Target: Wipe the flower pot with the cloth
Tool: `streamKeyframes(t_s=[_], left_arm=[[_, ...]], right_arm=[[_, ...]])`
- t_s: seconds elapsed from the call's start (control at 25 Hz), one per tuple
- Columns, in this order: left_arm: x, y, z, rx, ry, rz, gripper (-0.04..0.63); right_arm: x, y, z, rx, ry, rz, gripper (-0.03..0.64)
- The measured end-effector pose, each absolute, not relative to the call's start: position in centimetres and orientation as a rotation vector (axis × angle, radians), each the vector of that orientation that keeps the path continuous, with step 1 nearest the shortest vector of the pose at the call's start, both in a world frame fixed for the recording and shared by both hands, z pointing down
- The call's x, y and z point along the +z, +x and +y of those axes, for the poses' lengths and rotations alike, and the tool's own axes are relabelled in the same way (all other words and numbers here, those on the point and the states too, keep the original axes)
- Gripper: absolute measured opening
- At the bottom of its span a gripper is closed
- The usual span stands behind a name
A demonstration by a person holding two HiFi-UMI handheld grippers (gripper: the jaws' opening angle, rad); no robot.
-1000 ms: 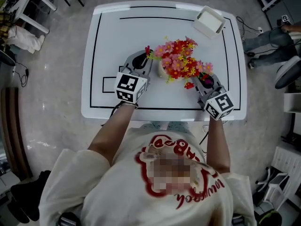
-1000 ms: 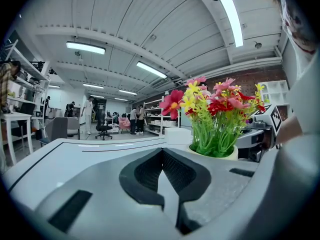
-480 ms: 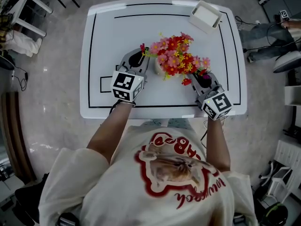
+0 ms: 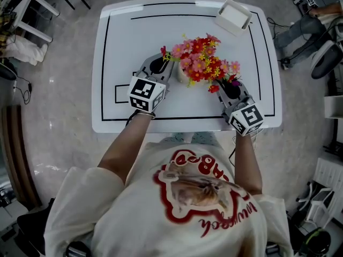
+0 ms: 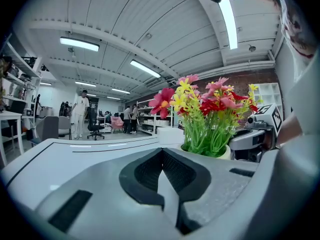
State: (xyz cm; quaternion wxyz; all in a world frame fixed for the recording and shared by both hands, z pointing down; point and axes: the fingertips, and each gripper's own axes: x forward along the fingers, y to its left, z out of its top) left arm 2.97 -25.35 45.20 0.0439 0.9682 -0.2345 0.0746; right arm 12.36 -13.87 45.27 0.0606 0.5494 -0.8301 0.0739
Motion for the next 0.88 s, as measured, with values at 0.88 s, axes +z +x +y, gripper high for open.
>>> streamKeyframes(t_s=[0.88], left_arm=[[45.1, 3.4, -24.5, 0.223, 2.979, -0.654, 0.003]], right_arm=[[45.2, 10.7, -12.8, 0.227, 1.647, -2.515, 0.035]])
